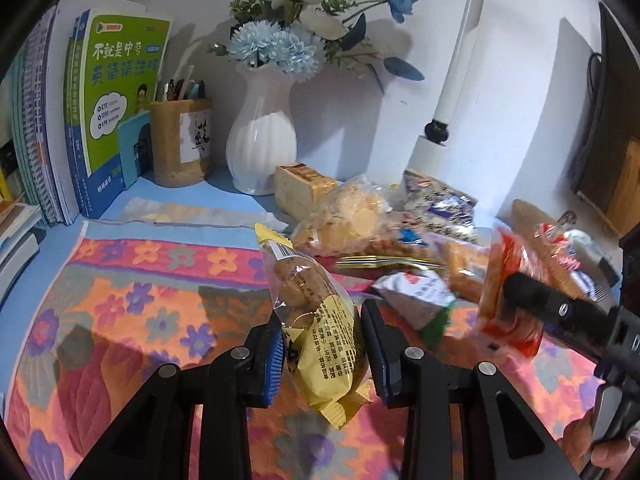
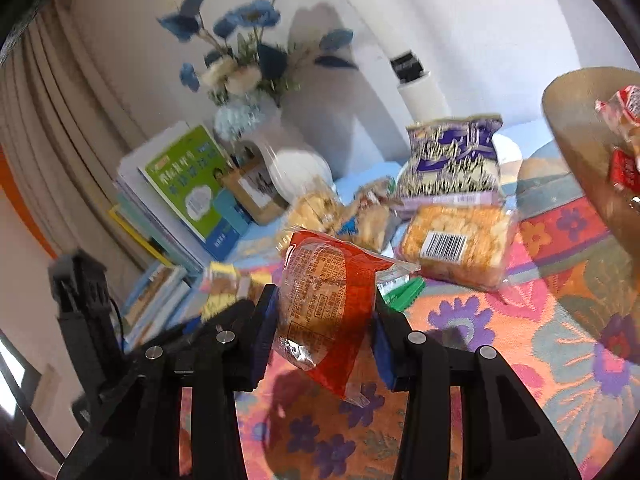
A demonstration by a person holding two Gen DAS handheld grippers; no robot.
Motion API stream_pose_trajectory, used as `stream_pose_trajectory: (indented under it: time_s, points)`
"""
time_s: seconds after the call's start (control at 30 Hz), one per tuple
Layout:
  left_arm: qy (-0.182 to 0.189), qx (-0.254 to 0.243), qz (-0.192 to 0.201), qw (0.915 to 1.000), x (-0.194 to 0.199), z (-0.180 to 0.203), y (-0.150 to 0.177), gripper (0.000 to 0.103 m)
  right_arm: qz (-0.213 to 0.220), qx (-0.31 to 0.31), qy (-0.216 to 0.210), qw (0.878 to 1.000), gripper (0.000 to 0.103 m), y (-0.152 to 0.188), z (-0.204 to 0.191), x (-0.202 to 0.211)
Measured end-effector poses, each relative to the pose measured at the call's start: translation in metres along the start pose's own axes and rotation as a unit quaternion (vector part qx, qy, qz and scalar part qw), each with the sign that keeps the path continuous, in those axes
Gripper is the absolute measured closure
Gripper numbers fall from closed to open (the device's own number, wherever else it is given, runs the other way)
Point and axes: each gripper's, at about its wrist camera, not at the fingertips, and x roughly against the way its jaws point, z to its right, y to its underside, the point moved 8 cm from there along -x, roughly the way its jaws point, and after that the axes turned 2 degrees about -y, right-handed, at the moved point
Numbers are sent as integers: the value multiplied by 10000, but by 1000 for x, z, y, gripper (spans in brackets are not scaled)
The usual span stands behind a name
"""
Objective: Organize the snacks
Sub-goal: 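Lift the orange-red bread with the right gripper while the left grasps the yellow-labelled bread, then carry both packs over the amber bowl and open both grippers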
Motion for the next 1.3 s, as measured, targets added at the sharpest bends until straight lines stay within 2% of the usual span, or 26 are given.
stream_pose_trajectory:
  time_s: [0.1, 0.17, 0.3, 0.47, 0.5, 0.57, 0.63, 0.67, 0.7, 0.77, 0.83, 0.9, 0.97, 1.0, 1.13, 1.17, 1.2, 1.23, 1.3]
  points:
    - [-41, -136, -9, 9999, 9, 18, -17, 68, 192, 172, -118, 9996, 62, -19, -11, 22]
    - [-78, -252, 73, 9996, 15, 36, -37, 73, 304, 285, -29, 9991, 62, -39, -15, 38]
    - [285, -587, 355, 9972, 27, 97, -86, 73, 463, 283, 37, 9985, 62, -90, -2, 71]
    - [923, -1220, 592, 9865, 31, 186, -118, 73, 578, 49, 545, 9968, 62, -148, 52, 113]
    - [1005, -1377, 611, 9835, 28, 203, -122, 73, 580, -19, 669, 9961, 62, -155, 64, 121]
    - [979, -1472, 551, 9827, 22, 212, -122, 73, 592, -118, 991, 9933, 62, -163, 91, 137]
    - [914, -1398, 249, 9856, 11, 198, -111, 70, 597, -300, 1078, 9919, 62, -161, 114, 151]
    - [824, -1337, 105, 9875, 6, 185, -105, 62, 585, -380, 1086, 9916, 62, -157, 122, 155]
    - [539, -1239, -90, 9908, -3, 160, -94, 57, 563, -426, 1089, 9915, 62, -154, 128, 157]
    - [63, -1042, -403, 9937, -14, 115, -75, 36, 476, -530, 1128, 9911, 62, -144, 141, 155]
    - [-312, -779, -790, 9933, -24, 64, -53, 25, 374, -603, 1142, 9909, 62, -137, 149, 152]
    - [-521, -526, -1252, 9894, -35, 25, -31, 24, 363, -714, 1087, 9908, 62, -134, 155, 154]
    - [-456, -371, -1477, 9873, -41, 11, -17, 24, 377, -794, 989, 9912, 62, -135, 156, 152]
    - [-285, -343, -1521, 9874, -43, 11, -11, 24, 385, -788, 985, 9913, 62, -134, 154, 151]
    - [41, -477, -1539, 9869, -51, 33, 3, 20, 351, -678, 1050, 9915, 62, -131, 146, 144]
    - [76, -586, -1558, 9860, -57, 41, 8, 24, 332, -675, 1055, 9916, 62, -130, 146, 143]
    - [66, -650, -1542, 9859, -61, 44, 10, 42, 292, -669, 1076, 9915, 62, -129, 146, 141]
    - [-63, -708, -1576, 9849, -68, 45, 13, 66, 265, -665, 1101, 9913, 62, -128, 146, 139]
    - [-161, -681, -1464, 9867, -63, 44, 8, 69, 197, -628, 1141, 9913, 62, -130, 147, 140]
